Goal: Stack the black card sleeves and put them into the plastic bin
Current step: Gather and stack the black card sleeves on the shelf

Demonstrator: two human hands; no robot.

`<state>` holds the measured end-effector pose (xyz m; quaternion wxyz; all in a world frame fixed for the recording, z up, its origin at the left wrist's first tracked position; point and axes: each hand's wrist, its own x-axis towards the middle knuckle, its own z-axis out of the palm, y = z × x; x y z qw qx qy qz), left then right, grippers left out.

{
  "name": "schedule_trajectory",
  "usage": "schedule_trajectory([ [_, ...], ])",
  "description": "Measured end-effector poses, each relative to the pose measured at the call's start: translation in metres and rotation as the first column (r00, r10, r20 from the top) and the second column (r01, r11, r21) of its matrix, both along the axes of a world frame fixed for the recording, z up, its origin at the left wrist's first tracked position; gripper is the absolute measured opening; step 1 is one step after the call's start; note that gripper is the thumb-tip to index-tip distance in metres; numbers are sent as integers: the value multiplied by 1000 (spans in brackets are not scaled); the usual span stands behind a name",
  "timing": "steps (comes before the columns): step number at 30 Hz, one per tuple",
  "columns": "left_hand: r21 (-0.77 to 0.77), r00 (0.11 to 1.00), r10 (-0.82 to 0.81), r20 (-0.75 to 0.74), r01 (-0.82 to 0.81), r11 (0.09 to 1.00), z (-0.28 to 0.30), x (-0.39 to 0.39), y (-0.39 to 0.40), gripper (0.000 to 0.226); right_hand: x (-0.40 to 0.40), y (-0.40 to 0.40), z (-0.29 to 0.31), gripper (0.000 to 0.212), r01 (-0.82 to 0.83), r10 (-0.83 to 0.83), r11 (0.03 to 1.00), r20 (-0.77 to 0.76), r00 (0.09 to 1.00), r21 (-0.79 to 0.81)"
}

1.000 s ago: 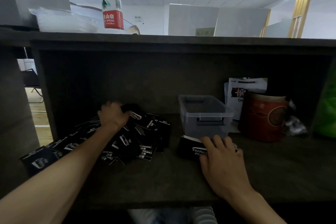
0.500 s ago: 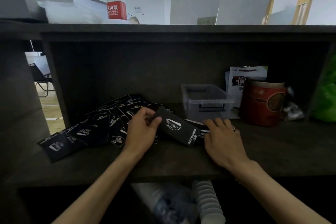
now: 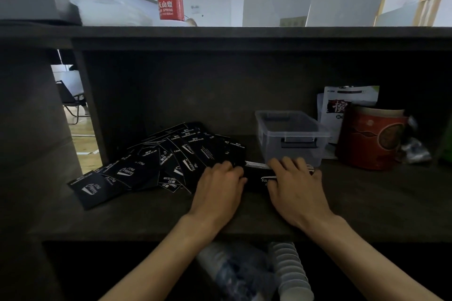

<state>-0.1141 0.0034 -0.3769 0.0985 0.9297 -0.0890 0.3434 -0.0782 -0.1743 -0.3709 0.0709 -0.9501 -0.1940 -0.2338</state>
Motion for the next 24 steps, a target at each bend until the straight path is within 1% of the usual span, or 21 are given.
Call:
schedule_trajectory([
  [1, -2, 1000, -19, 4, 19, 1000, 1, -1, 3, 23, -1, 1, -3, 38, 1, -1, 1000, 18, 1000, 0],
  [3, -75, 1000, -19, 18, 20, 997, 6, 2, 16, 22, -1, 2, -5, 38, 4, -4, 1000, 33, 999, 11],
  [4, -110, 1000, 11, 25, -9, 994, 10, 6, 25, 21, -1, 1, -5, 39, 4, -4, 1000, 34, 999, 16],
  [5, -110, 998, 65, 6, -64, 992, 14, 12, 34, 24, -1, 1, -5, 39, 5, -6, 1000, 34, 999, 19],
  [6, -68, 989, 137, -49, -140, 988, 18, 18, 43, 33, 0, 0, -5, 38, 7, -8, 1000, 38, 999, 21],
  [7, 5, 971, 203, -128, -204, 979, 21, 24, 49, 47, 0, 0, -5, 38, 9, -10, 1000, 44, 999, 23],
  [8, 75, 947, 247, -206, -236, 969, 22, 28, 53, 57, -1, 1, -5, 37, 11, -12, 1000, 51, 999, 25],
  [9, 119, 931, 265, -252, -242, 963, 22, 31, 55, 62, -1, 1, -5, 37, 13, -14, 1000, 55, 998, 27],
  [10, 138, 929, 262, -261, -233, 963, 21, 32, 54, 62, -2, 1, -5, 36, 15, -17, 1000, 58, 998, 27],
  [11, 140, 939, 249, -237, -221, 965, 19, 31, 53, 58, -2, 1, -5, 36, 17, -19, 999, 59, 998, 28],
  [13, 134, 968, 207, -139, -189, 973, 17, 25, 49, 43, -3, 2, -4, 36, 18, -19, 999, 57, 998, 29],
  [15, 152, 984, 176, 5, -174, 973, 19, 16, 45, 27, -3, 1, -4, 35, 15, -17, 999, 54, 998, 36],
  [16, 130, 982, 159, 103, -172, 977, 23, 10, 45, 23, -3, 1, -5, 35, 13, -15, 999, 52, 999, 40],
  [17, 50, 966, 154, 210, -168, 985, 29, 4, 46, 20, -3, 1, -4, 36, 12, -14, 999, 48, 999, 43],
  [18, -83, 931, 160, 327, -141, 987, 36, -3, 49, 18, -3, 1, -4, 36, 11, -13, 999, 44, 999, 47],
  [19, -228, 887, 170, 429, -76, 971, 42, -10, 53, 17, -3, 1, -4, 36, 11, -13, 999, 42, 999, 50],
  [20, -360, 862, 167, 479, 19, 933, 47, -18, 58, 15, -3, 1, -4, 36, 10, -12, 999, 42, 999, 50],
  [21, -473, 866, 131, 482, 131, 871, 49, -23, 61, 16, -3, 1, -4, 36, 9, -11, 999, 42, 999, 49],
  [22, -571, 892, 66, 447, 228, 788, 50, -26, 62, 20, -3, 2, -4, 36, 8, -10, 999, 40, 999, 51],
  [24, -734, 938, -78, 337, 313, 602, 45, -25, 57, 26, -3, 2, -3, 37, 8, -10, 998, 33, 999, 60],
])
